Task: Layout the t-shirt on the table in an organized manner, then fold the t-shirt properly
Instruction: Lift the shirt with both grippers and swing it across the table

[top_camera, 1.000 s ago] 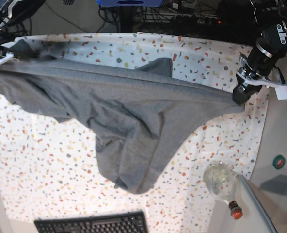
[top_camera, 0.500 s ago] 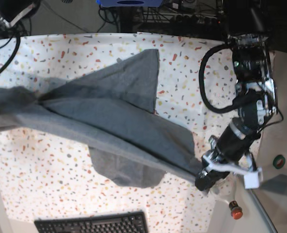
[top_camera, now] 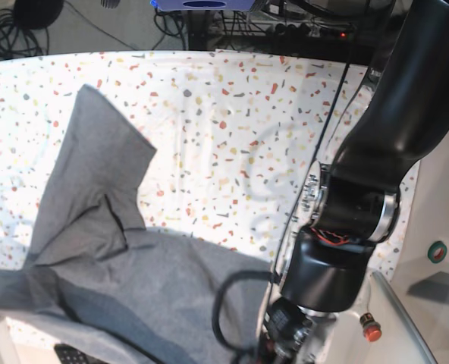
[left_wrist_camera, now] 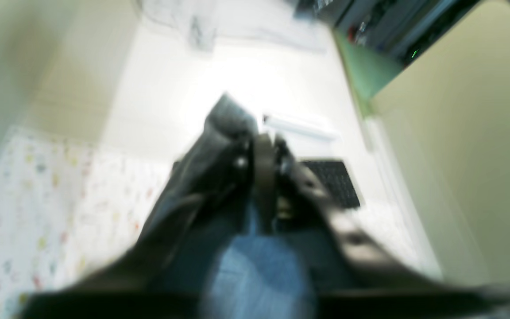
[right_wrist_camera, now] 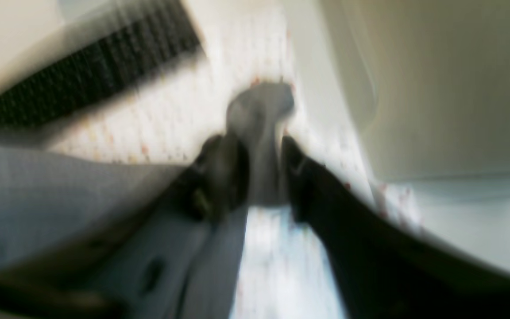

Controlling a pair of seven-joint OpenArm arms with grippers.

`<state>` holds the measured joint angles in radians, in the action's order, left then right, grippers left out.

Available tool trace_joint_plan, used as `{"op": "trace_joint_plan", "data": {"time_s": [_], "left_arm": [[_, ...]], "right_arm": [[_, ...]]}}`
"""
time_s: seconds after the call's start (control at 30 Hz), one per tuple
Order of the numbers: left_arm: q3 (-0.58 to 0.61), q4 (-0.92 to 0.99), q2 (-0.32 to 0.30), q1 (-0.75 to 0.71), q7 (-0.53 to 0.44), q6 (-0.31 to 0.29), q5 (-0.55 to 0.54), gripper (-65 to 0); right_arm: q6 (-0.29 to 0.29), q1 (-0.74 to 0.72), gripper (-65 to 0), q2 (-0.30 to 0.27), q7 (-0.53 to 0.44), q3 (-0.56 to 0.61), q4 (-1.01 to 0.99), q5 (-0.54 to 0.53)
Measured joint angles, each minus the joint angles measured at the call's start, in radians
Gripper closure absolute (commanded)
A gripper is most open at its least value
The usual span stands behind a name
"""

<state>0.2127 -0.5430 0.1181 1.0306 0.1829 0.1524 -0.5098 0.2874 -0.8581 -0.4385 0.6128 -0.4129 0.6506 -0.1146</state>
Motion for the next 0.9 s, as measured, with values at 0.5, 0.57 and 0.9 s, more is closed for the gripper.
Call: {"op": "trace_joint_plan", "data": {"time_s": [0.5, 0.57, 0.9], "left_arm": [[0.099, -0.266, -0.197, -0.471, -0.054, 0.011, -0.028, -49.5], [0.039, -0.382, -0.261, -0.636, -0.023, 0.027, -0.109, -49.4], [-0.146, -0.756, -0.442, -1.173, -0.010, 0.030, -0.263, -49.4]], "right_arm": [[-0.003, 0.642, -32.1, 0.117, 0.082, -0.011, 0.462, 0.006], [0.008, 0.695, -32.4, 0.160, 0.080, -0.009, 0.481, 0.002], [0.000, 0.655, -35.9, 0.242, -0.045, -0.018, 0.341, 0.001]]}}
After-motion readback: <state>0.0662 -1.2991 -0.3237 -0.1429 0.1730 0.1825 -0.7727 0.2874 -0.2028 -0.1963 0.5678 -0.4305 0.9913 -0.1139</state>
